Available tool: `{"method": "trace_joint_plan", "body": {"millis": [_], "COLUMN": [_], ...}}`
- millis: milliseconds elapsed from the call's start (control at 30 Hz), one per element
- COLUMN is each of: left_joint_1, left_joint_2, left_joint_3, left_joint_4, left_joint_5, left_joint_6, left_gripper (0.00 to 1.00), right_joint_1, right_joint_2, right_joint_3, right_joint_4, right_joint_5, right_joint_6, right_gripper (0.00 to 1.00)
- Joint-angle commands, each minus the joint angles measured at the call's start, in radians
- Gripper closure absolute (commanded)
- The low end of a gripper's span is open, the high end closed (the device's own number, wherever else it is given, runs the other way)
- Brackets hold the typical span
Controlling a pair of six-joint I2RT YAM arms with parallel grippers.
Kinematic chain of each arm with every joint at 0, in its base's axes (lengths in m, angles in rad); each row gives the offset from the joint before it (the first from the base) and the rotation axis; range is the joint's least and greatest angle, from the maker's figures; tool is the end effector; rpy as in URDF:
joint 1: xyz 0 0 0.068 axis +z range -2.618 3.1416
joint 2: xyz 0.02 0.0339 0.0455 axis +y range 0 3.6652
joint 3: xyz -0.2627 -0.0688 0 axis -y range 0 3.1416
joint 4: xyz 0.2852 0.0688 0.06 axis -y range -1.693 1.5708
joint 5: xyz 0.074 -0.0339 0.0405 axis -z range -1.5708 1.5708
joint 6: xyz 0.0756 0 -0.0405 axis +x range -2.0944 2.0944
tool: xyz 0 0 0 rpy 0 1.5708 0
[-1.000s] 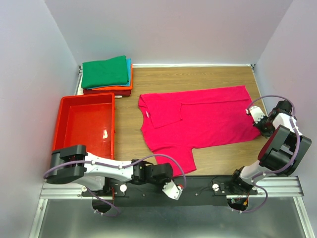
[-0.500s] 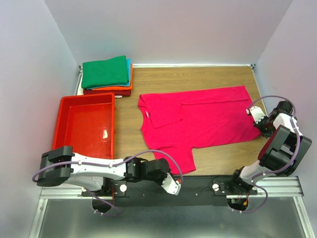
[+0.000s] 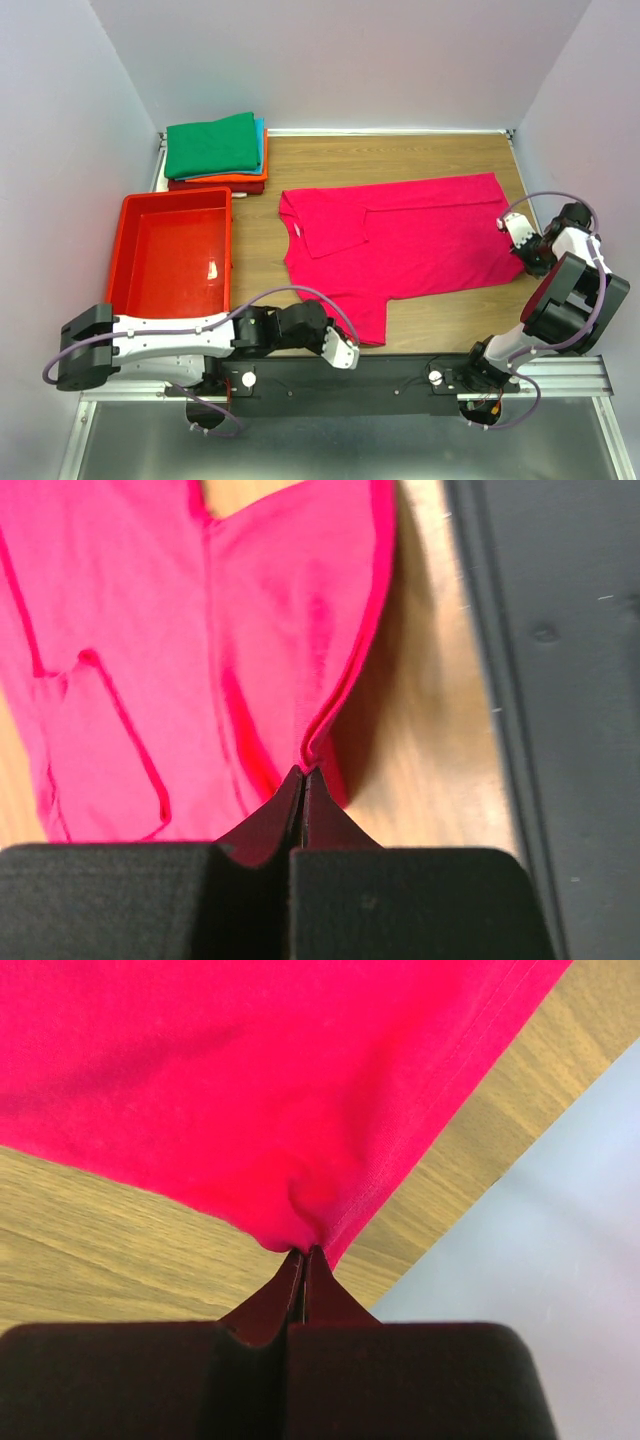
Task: Fold and stack the t-shirts
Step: Fold the tshirt
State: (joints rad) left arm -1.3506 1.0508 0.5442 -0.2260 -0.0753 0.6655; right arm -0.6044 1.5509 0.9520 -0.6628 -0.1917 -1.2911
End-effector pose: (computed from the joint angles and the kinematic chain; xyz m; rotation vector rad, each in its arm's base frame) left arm 0.0665 -0.2710 0.1556 1.9373 1.2680 -0.2643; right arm 0.2791 -0.1752 0.1237 -0.9822 2.6228 -0.1972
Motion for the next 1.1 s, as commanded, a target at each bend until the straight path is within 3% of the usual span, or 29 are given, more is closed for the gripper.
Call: {"method": "trace_joint_plan", "body": {"millis": [0,467,1067], "left_joint_1": [0.042,0.274,0.516], "left_joint_2": [-0.021,0.000,0.106], "left_joint_3": [0.030,0.140,0.206], "left_joint_4": [0.004,0.145,0.307], "left_joint_5": [-0.038,-0.046,0.012], "left_joint_6": [0.028,0.169,0.158], "left_gripper": [1.00,1.00,1.00], "right_joint_1": [-0.011,-0.011,0.018], "right_joint_2": [0.005,0.003,0.144], "right_joint_3": [0.044,0.110,0.249], "right_joint_4": [-0.041,-0.058,-0.083], "right_joint_5": [-0.064,-0.066,-0.158], "right_joint_6": [0.013,0.000,0.050], "right_gripper": [1.00,1.00,1.00]}}
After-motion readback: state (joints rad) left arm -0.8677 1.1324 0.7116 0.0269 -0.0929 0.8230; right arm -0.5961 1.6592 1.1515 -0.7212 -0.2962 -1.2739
